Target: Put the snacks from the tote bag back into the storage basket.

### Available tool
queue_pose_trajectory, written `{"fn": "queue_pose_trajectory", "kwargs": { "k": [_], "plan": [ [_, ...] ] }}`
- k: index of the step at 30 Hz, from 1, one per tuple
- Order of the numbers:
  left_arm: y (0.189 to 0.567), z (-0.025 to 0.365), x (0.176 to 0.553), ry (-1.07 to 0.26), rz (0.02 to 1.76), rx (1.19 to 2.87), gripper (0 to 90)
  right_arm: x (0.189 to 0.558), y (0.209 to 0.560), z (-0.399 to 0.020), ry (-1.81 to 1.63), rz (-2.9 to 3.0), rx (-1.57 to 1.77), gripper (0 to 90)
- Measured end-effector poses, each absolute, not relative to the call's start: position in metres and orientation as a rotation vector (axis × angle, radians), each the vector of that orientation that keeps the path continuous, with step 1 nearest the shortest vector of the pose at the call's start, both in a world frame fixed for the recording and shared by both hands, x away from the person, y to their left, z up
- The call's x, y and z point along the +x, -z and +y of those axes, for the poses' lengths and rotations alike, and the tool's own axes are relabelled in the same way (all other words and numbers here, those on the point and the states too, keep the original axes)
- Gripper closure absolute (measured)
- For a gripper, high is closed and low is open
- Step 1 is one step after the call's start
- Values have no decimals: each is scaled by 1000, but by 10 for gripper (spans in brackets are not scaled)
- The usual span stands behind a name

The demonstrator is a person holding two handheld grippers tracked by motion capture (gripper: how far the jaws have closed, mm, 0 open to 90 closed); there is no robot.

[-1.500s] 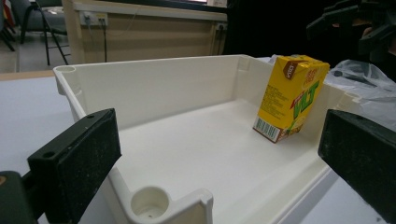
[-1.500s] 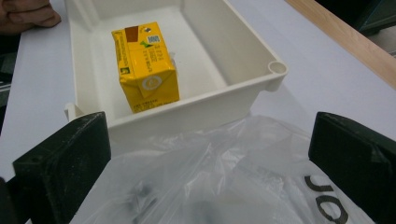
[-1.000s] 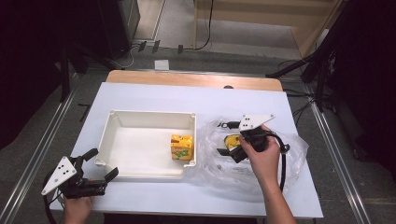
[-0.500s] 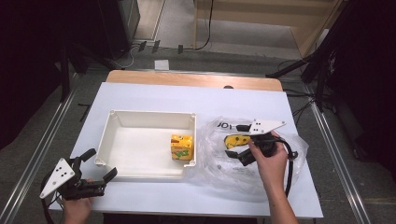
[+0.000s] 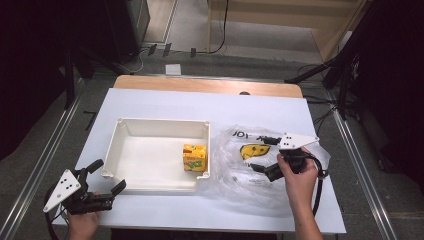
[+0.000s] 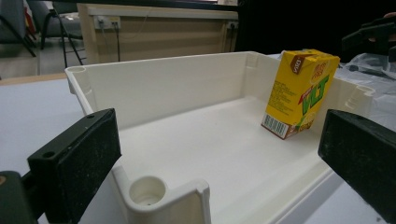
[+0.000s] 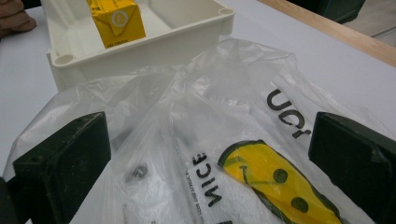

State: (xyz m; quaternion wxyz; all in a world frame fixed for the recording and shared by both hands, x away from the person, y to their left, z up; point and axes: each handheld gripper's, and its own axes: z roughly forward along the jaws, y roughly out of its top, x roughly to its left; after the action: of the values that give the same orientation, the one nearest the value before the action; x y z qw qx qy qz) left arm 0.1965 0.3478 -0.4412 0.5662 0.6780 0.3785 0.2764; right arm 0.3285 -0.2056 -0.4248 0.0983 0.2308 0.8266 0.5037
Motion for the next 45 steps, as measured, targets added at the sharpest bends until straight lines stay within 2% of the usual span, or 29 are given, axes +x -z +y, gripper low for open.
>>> {"fn": "queue_pose_trajectory", "kwargs": {
  "k": [45],
  "plan": [
    [441,352,196,-628,881,1565,0,274,447,-296,-1637,2164,796,0]
  ]
}}
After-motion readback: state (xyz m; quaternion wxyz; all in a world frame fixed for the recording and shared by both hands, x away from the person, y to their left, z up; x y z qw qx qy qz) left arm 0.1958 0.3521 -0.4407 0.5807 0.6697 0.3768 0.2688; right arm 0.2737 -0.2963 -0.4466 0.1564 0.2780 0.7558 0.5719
